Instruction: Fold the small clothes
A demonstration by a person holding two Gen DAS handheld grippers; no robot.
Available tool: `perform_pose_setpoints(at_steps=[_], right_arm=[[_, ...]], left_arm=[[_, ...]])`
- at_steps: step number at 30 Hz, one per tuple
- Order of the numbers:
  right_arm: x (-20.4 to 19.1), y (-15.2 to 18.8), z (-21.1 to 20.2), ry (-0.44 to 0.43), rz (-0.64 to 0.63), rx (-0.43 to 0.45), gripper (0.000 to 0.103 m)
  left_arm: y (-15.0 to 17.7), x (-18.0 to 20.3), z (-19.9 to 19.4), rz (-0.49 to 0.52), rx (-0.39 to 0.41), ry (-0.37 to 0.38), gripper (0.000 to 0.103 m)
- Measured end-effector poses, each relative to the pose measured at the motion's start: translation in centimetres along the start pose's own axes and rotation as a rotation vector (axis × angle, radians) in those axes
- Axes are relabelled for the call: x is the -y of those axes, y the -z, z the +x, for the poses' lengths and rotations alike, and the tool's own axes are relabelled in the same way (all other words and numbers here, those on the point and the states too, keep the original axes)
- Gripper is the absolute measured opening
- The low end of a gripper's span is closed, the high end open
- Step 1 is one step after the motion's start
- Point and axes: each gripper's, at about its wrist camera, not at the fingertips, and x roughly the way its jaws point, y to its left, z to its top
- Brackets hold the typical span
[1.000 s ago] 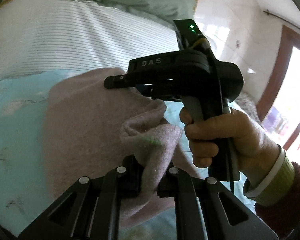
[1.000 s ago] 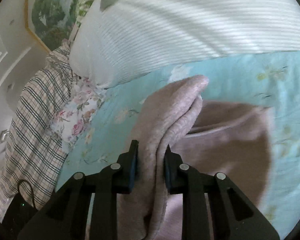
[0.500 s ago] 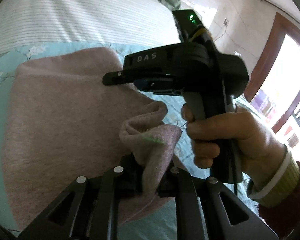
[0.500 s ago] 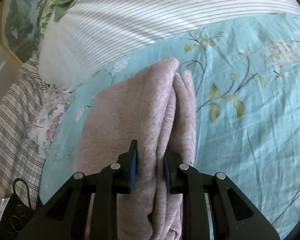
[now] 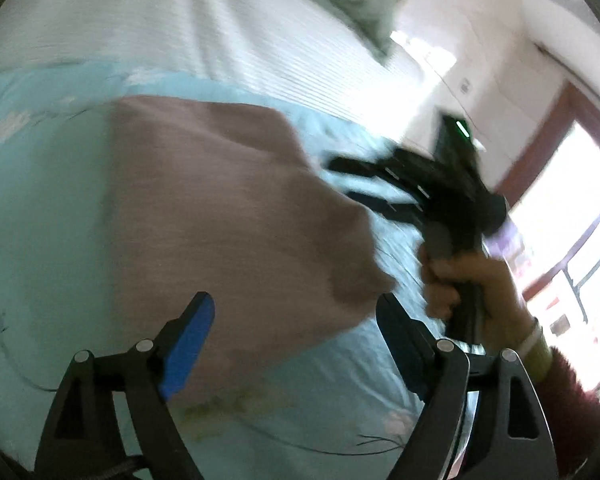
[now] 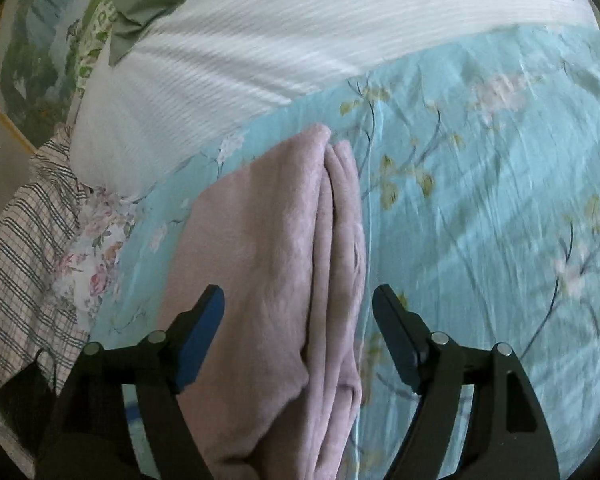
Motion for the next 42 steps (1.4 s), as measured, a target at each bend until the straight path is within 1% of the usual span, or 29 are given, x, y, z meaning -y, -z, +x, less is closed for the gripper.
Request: perform_pose_setpoints(at_steps=[2,4,7,8,11,12,14,15,16,17,18,20,21,23,27,31,35,38,42], right_arm=[[0.4,0.3,0.4,-0.016,0.008,-0.026,0.077],[0.7,0.4,0.9,-0.021,0.01,-0.047,0.077],[1.1,0.3,1.9,-0.04,0.029,-0.073,0.077],[1.3,0.1,2.3,-0.055,0.035,-0.082,0.077],[2.0,-0.2,3.7,-0.107,0.063,-0.115,0.077],[2.2,-0.3,4.0,-0.118,0.069,-0.122,0.077],[2.3,-0.3,4.7,-0.134,0.068,-0.127,0.077],[2.1,-0.4,4.9,-0.147,0.057,-0.131,0.077],[2.0,-0.3,5.1,-0.152,0.048,-0.136,0.072],[1.8,-0.2,5.4,-0.152,0.045,-0.144,0.055],[1.7,-0.1,5.6,-0.151,0.049,-0.154,0.052],[1.4,0.1,5.5,-0.148,0.043,-0.146,0.042],[1.1,0.2,5.2,-0.15,0.041,-0.137,0.041],[0.0,0.4,4.5,-0.173,0.031,-0.118,0.037],[-4.3,1.5,3.7,-0.249,-0.033,-0.117,0.036],[-8.5,3.6,4.5,-0.331,-0.08,-0.139,0.036],[-12.5,5.8,6.1,-0.399,-0.114,-0.182,0.036],[-14.8,7.1,7.6,-0.424,-0.127,-0.217,0.036],[-16.6,8.5,9.2,-0.424,-0.13,-0.256,0.036]], left_arm=[[-0.7,-2.5,-0.4,-0.082,0.004,-0.027,0.084],[-1.8,-5.7,0.5,-0.173,-0.01,-0.06,0.084],[-3.0,-8.9,1.8,-0.269,-0.027,-0.06,0.084],[-3.4,-9.8,2.4,-0.293,-0.034,-0.046,0.084],[-4.9,-11.5,5.0,-0.318,-0.072,0.022,0.084],[-5.3,-11.9,6.1,-0.32,-0.096,0.025,0.084],[-5.7,-12.0,7.1,-0.305,-0.103,0.034,0.084],[-6.1,-11.8,7.5,-0.293,-0.102,0.04,0.082],[-6.5,-11.7,8.0,-0.28,-0.107,0.048,0.076],[-6.8,-11.5,8.5,-0.266,-0.106,0.035,0.059],[-6.9,-11.7,8.8,-0.26,-0.104,0.027,0.048],[-6.7,-11.5,8.3,-0.249,-0.086,0.039,0.041],[-6.7,-11.2,7.8,-0.241,-0.073,0.044,0.039],[-6.4,-10.5,6.0,-0.23,-0.049,0.051,0.038],[-5.3,-9.6,0.6,-0.205,0.001,0.038,0.038],[-3.2,-10.7,-5.8,-0.205,0.041,-0.016,0.038],[-1.4,-12.1,-10.8,-0.203,0.074,-0.087,0.038],[0.2,-13.6,-13.7,-0.207,0.086,-0.134,0.038],[1.9,-15.1,-14.9,-0.24,0.086,-0.162,0.038]])
